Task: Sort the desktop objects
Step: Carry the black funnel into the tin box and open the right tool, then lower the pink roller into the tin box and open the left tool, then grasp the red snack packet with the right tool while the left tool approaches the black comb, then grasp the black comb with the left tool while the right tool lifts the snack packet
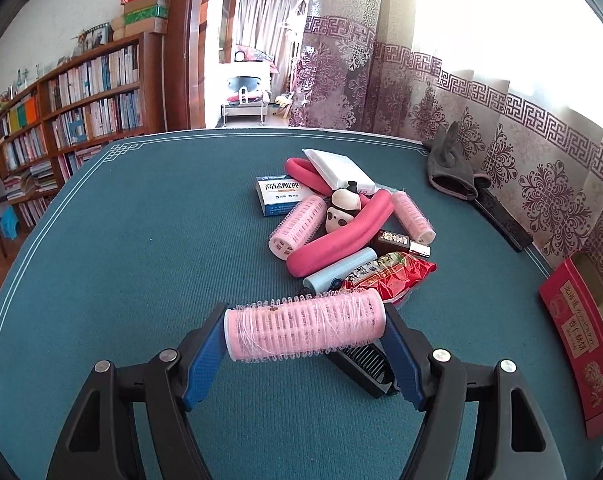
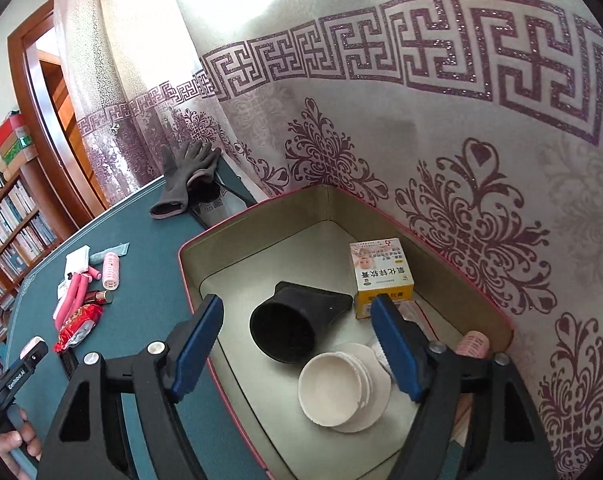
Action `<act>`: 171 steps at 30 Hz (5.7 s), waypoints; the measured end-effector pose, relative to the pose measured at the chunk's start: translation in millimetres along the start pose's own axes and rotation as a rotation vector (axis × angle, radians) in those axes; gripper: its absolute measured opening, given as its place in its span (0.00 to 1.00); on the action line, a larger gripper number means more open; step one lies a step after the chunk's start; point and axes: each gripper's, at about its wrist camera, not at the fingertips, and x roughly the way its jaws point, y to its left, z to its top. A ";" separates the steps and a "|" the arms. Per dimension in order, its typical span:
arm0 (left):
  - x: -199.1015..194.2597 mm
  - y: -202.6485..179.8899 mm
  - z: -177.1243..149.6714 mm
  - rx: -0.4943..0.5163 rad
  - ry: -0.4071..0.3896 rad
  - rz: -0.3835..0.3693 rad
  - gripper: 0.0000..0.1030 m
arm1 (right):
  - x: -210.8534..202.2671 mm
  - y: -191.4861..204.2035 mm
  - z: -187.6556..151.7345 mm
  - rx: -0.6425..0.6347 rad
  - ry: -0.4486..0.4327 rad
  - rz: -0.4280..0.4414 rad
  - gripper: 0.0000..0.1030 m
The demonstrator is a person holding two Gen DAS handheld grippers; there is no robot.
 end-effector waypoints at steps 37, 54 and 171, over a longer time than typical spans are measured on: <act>-20.6 -305.9 26.1 0.434 0.049 -0.413 0.99 | -48.3 -41.9 -44.3 -0.072 -0.140 -0.032 0.79; 13.9 -184.3 23.0 0.282 0.096 -0.164 0.99 | -42.0 -0.9 -35.4 -0.098 -0.149 -0.020 0.80; 17.5 30.2 -2.9 0.031 0.156 -0.005 0.27 | 94.2 191.6 -63.9 -0.331 0.191 0.210 0.58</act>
